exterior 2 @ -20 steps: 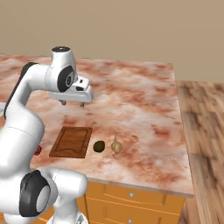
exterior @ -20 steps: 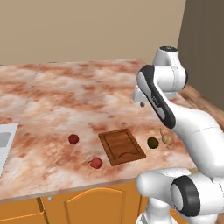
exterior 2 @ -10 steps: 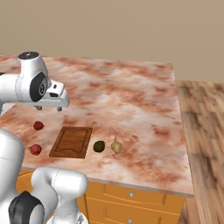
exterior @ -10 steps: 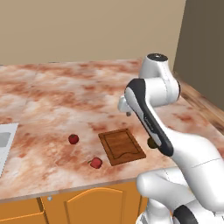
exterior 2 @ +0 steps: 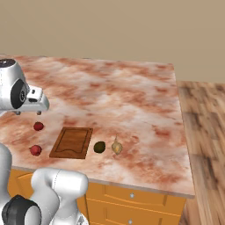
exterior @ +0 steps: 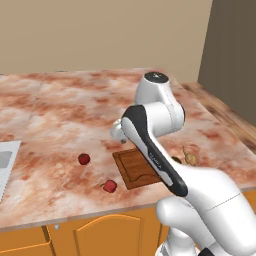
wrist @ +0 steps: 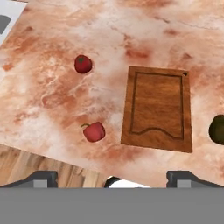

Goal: Place the avocado, onion, tomato, and bell pepper on the cutting board.

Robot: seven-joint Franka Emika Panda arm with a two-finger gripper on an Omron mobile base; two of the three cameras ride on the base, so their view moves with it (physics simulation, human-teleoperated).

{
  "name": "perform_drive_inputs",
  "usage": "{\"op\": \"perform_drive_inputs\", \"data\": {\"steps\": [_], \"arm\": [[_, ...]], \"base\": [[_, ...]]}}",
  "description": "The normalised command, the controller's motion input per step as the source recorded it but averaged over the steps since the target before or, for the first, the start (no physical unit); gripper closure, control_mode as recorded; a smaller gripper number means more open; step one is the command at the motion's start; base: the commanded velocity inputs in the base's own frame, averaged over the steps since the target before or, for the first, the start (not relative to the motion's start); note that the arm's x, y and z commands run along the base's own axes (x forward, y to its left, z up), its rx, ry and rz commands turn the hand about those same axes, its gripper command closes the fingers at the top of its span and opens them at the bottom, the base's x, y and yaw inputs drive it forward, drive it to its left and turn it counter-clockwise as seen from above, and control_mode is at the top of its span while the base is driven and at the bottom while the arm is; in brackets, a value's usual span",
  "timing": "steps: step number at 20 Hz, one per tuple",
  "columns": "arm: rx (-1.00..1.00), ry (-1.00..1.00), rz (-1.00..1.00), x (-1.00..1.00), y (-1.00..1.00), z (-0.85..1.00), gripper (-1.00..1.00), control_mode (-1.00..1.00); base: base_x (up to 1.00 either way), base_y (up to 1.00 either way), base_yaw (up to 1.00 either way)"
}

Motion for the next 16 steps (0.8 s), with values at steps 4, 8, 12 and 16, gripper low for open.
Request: {"op": "perform_drive_inputs", "data": {"steps": [4,8,12,16], "arm": [[0.06,0.04,0.16,0.06,0.44,-0.23,-1.00,-1.00],[0.00,0.00,0.10,0.01,0.17,-0.27,-1.00,-1.00],[-0.08,0.00,0.01,0.00,0.01,-0.30,-1.00,-1.00],[-0.08,0.00,0.00,0.00,0.00,-0.41,-1.00,-1.00]], "base": [[0.00,0.00,0.00],[0.00,0.00,0.00],[0.00,0.00,0.00],[0.00,0.00,0.00]]}}
